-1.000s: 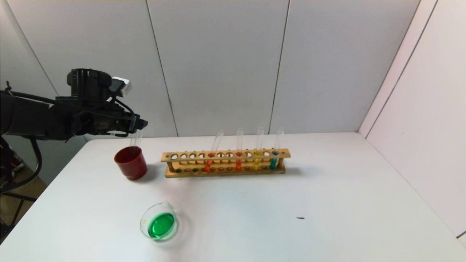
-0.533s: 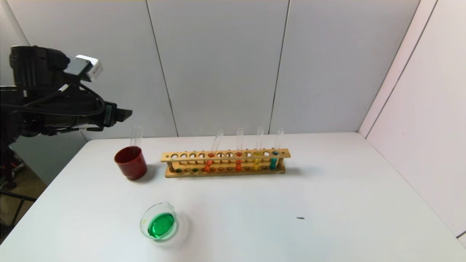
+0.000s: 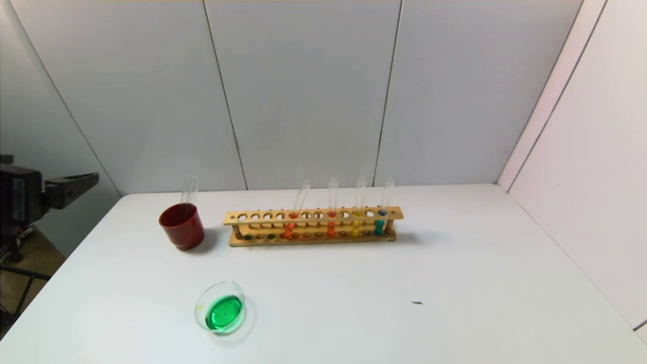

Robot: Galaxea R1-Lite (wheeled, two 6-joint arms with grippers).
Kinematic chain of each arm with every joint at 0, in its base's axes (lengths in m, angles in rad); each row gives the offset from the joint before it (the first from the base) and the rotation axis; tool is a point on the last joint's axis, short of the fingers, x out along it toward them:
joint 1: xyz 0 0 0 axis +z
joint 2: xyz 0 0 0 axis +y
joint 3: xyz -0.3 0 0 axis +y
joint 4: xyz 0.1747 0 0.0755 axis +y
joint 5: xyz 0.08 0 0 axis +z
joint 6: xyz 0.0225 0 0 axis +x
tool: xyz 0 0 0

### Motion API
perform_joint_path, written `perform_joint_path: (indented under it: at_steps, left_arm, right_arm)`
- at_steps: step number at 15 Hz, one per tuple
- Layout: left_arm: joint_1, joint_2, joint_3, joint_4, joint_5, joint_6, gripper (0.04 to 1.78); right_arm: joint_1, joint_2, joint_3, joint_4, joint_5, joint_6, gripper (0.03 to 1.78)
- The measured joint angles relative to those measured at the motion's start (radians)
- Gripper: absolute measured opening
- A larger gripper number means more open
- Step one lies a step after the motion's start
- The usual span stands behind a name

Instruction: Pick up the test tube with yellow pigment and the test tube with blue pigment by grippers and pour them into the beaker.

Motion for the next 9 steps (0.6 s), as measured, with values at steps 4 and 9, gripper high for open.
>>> perform_joint_path:
  at_steps: [4,9]
  left_arm:
    - [0.002,-0.311,0.134,0.144,-0.002,-0.006,1.74]
    - [0.003,-0.658,0.359,0.177,-0.01,-0.021,1.74]
  right_arm:
    - [0.0,0.0,0.0,0.0,0.0,0.0,1.7]
    - [0.0,0.0,0.0,0.0,0.0,0.0,1.7]
